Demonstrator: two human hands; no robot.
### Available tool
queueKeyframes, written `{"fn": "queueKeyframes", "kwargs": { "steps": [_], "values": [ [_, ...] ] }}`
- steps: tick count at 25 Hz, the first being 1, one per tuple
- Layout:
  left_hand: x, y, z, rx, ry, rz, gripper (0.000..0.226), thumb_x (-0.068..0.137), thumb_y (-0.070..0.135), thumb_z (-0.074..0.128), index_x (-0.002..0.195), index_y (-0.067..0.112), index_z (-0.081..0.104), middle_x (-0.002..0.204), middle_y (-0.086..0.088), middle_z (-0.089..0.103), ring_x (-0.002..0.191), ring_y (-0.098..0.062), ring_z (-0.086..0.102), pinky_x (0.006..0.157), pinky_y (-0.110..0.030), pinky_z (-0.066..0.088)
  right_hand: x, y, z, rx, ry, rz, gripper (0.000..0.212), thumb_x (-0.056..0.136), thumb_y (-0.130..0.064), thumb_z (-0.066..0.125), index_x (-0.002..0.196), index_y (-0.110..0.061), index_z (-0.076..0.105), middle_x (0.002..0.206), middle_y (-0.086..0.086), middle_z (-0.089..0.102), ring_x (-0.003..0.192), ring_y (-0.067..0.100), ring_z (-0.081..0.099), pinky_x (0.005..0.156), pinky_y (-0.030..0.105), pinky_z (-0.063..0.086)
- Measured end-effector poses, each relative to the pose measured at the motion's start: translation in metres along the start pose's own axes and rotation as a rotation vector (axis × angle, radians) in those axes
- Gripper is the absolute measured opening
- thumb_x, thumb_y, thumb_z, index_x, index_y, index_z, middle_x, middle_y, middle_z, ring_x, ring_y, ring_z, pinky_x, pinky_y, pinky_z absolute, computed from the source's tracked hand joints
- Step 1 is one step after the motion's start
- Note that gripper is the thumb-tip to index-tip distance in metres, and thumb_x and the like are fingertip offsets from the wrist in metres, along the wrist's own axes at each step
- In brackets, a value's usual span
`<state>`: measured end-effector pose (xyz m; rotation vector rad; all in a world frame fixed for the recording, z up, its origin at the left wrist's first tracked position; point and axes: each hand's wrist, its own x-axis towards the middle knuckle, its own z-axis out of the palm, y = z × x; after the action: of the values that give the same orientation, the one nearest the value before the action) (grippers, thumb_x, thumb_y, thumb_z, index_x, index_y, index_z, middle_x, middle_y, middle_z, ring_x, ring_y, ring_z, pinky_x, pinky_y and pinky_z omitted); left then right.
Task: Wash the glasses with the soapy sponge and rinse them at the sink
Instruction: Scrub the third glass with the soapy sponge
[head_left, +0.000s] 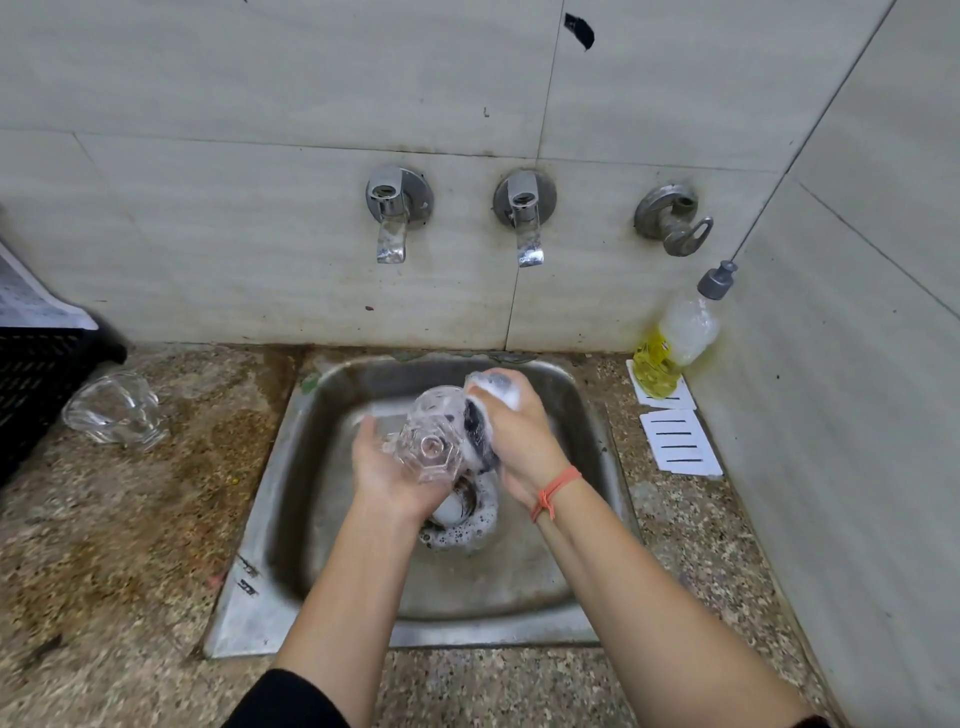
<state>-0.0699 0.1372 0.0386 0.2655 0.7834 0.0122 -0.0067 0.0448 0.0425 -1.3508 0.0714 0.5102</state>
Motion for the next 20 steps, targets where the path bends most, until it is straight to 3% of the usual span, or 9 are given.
{"fn": "queueKeyframes", "kwargs": {
  "steps": [3, 5, 8, 10, 12, 13, 16, 18, 20],
  "values": [
    [0.002, 0.019, 0.004, 0.548, -0.101, 0.155, 0.048, 0.097, 0.039, 0.044, 0.084, 0.001, 0.072, 0.079, -0.016, 0.072, 0.070, -0.024, 0.070, 0.071, -0.033, 0.054, 0.009, -0.017, 0.000, -0.225, -0.070, -0.018, 0.030, 0.086, -0.014, 0.067, 0.113, -0.009, 0.056, 0.104, 0.011, 0.065, 0.090, 0.019, 0.062, 0.081, 0.032, 0.051],
    [0.003, 0.025, 0.006, 0.680, -0.050, 0.249, 0.027, 0.093, 0.028, 0.056, 0.086, 0.005, 0.069, 0.072, -0.010, 0.072, 0.060, -0.020, 0.068, 0.064, -0.031, 0.055, 0.001, -0.022, 0.002, -0.214, -0.139, 0.021, 0.030, 0.085, -0.015, 0.068, 0.112, -0.014, 0.056, 0.103, 0.014, 0.065, 0.091, 0.026, 0.062, 0.082, 0.038, 0.050],
    [0.013, 0.027, -0.003, 0.383, -0.098, 0.178, 0.027, 0.092, 0.027, 0.057, 0.099, 0.002, 0.067, 0.085, -0.014, 0.072, 0.070, -0.022, 0.071, 0.065, -0.032, 0.058, -0.013, -0.007, -0.002, 0.027, -0.334, 0.099, 0.035, 0.088, -0.011, 0.065, 0.120, -0.023, 0.054, 0.105, 0.015, 0.064, 0.084, 0.026, 0.065, 0.077, 0.041, 0.053],
    [0.014, 0.020, -0.005, 0.181, -0.143, 0.094, 0.032, 0.097, 0.023, 0.048, 0.104, -0.002, 0.066, 0.094, -0.018, 0.071, 0.082, -0.025, 0.070, 0.071, -0.037, 0.060, -0.014, 0.005, 0.002, 0.143, -0.241, 0.064, 0.027, 0.091, -0.007, 0.060, 0.114, -0.022, 0.057, 0.100, 0.011, 0.065, 0.080, 0.021, 0.066, 0.071, 0.034, 0.054],
    [0.013, 0.009, 0.000, 0.055, -0.129, 0.088, 0.028, 0.096, 0.017, 0.045, 0.094, -0.001, 0.066, 0.088, -0.016, 0.070, 0.085, -0.025, 0.067, 0.076, -0.037, 0.057, -0.009, 0.006, 0.004, 0.125, -0.033, 0.031, 0.018, 0.092, -0.008, 0.058, 0.105, -0.020, 0.057, 0.096, 0.007, 0.064, 0.079, 0.017, 0.063, 0.066, 0.026, 0.053],
    [0.012, 0.007, 0.001, 0.029, -0.109, 0.111, 0.025, 0.095, 0.016, 0.046, 0.092, 0.000, 0.065, 0.089, -0.014, 0.069, 0.088, -0.024, 0.065, 0.082, -0.035, 0.054, -0.007, 0.005, 0.004, 0.112, -0.026, 0.030, 0.019, 0.092, -0.009, 0.059, 0.106, -0.020, 0.056, 0.098, 0.005, 0.063, 0.080, 0.016, 0.062, 0.066, 0.025, 0.053],
    [0.014, 0.010, -0.003, -0.056, -0.131, 0.141, 0.020, 0.084, 0.012, 0.050, 0.095, 0.001, 0.064, 0.100, -0.013, 0.065, 0.103, -0.023, 0.061, 0.098, -0.035, 0.048, -0.015, 0.001, 0.001, 0.077, -0.290, 0.045, 0.035, 0.091, -0.011, 0.062, 0.121, -0.025, 0.052, 0.101, 0.007, 0.066, 0.082, 0.018, 0.066, 0.072, 0.031, 0.056],
    [0.014, 0.007, -0.006, -0.057, -0.132, 0.110, 0.021, 0.088, 0.012, 0.049, 0.095, 0.001, 0.065, 0.104, -0.013, 0.067, 0.106, -0.023, 0.062, 0.093, -0.035, 0.052, -0.013, 0.000, 0.002, 0.015, -0.224, 0.018, 0.032, 0.091, -0.008, 0.059, 0.118, -0.023, 0.053, 0.098, 0.008, 0.065, 0.080, 0.019, 0.063, 0.070, 0.030, 0.054],
    [0.015, 0.004, -0.004, -0.068, -0.094, 0.099, 0.025, 0.093, 0.014, 0.047, 0.093, 0.000, 0.068, 0.110, -0.012, 0.067, 0.111, -0.024, 0.061, 0.099, -0.038, 0.049, -0.008, -0.005, 0.005, -0.007, -0.083, 0.011, 0.025, 0.092, -0.007, 0.057, 0.114, -0.020, 0.052, 0.101, 0.006, 0.062, 0.077, 0.017, 0.059, 0.066, 0.025, 0.052]
  ]
}}
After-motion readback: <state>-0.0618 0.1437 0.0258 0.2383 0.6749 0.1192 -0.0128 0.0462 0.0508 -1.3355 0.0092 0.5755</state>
